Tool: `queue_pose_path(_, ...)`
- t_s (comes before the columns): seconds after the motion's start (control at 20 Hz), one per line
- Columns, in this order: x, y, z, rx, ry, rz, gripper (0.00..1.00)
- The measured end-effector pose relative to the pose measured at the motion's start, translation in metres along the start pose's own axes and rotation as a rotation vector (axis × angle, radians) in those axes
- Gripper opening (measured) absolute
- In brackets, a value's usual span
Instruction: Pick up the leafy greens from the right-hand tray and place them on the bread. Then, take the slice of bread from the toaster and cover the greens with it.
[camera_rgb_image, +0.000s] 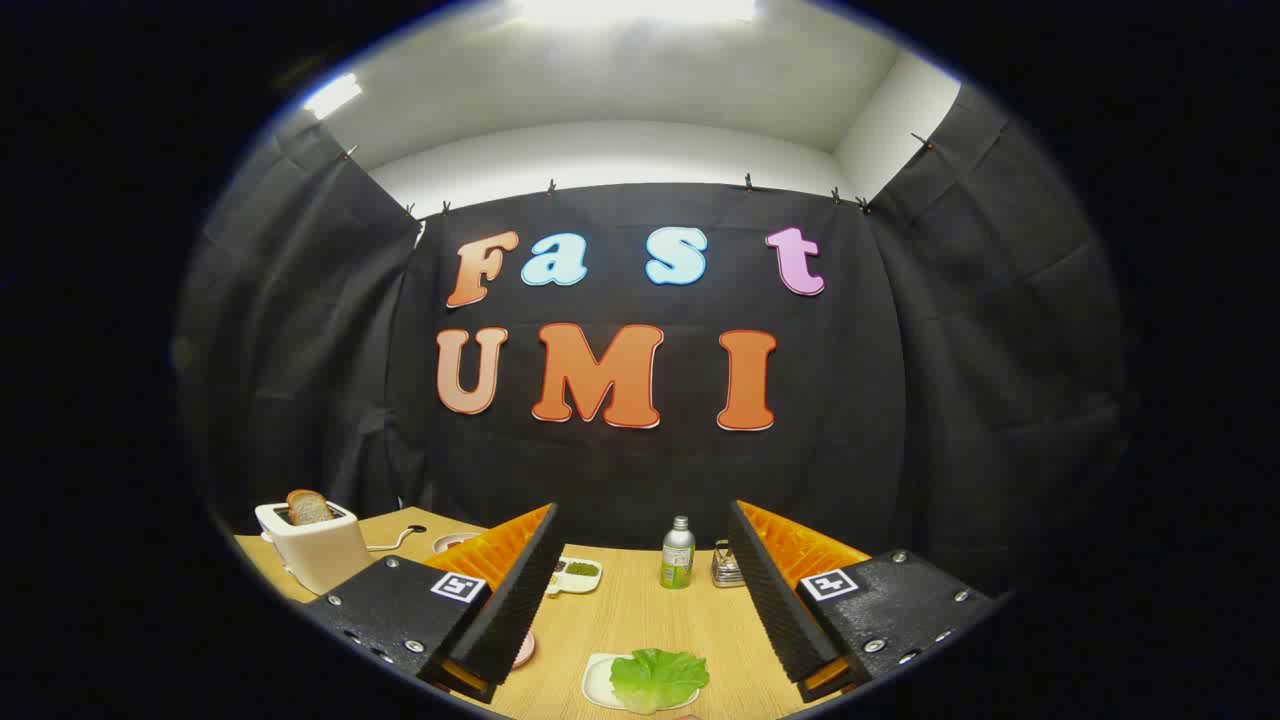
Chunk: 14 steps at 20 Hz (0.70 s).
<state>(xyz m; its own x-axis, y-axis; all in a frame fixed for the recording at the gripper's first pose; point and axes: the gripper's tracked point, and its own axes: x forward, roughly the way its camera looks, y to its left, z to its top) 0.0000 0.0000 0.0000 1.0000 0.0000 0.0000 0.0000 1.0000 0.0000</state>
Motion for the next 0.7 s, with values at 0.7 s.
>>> queue_pose_path(0.7, -0.008, -0.005, 0.012, 0.005, -0.013, -0.034, 0.98)
